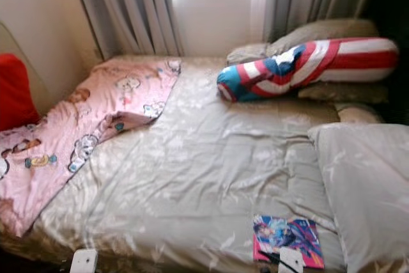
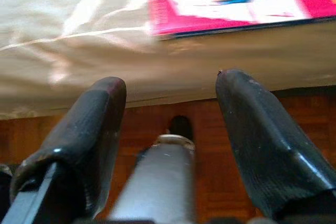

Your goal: Clean up the room

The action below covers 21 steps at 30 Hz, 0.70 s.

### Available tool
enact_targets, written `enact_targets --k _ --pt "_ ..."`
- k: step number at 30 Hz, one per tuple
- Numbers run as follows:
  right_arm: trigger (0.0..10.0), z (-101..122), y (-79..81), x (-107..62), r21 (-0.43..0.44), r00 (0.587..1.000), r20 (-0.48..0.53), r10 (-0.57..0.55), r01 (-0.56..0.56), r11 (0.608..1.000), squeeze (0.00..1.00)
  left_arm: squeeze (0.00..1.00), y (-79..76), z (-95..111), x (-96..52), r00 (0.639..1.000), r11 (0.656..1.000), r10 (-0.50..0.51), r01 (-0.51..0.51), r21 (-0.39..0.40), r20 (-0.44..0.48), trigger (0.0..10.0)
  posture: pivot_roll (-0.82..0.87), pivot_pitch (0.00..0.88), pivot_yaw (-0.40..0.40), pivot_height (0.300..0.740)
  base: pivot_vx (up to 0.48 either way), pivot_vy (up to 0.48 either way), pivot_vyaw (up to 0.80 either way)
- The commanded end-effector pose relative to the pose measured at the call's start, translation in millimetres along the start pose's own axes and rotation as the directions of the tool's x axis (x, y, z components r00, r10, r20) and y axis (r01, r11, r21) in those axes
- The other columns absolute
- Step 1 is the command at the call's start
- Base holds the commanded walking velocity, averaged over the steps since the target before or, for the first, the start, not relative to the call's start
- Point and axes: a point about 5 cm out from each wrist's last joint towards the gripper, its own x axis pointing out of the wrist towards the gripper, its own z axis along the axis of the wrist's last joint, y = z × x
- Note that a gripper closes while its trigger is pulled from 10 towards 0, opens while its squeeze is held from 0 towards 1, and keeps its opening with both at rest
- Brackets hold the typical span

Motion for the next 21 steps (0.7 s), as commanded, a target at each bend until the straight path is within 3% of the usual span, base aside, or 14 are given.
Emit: enact_targets --k 1,6,21 --pt "10.0 4.3 9.7 1.8 -0.002 1.0 0.007 0.027 -0.027 1.0 0.0 0.0 9.6 -2.1 -1.1 0.999 1.0 0.027 -0.027 0.007 -0.019 10.0 -0.01 0.0 0.028 0.74 0.0 0.48 0.0" --pt "10.0 6.8 10.4 2.3 -0.004 1.0 0.012 0.028 -0.028 1.0 0.0 0.0 10.9 -0.1 -0.7 0.999 0.999 0.033 -0.033 0.001 -0.013 10.0 0.0 0.0 0.026 0.74 0.0 0.48 0.56" --pt "10.0 14.1 13.2 3.8 0.012 0.999 0.032 0.033 -0.034 0.999 0.0 0.0 10.3 3.7 0.3 0.999 0.999 0.036 -0.036 -0.01 -0.003 10.0 0.0 0.005 0.02 0.74 0.0 0.48 0.0"
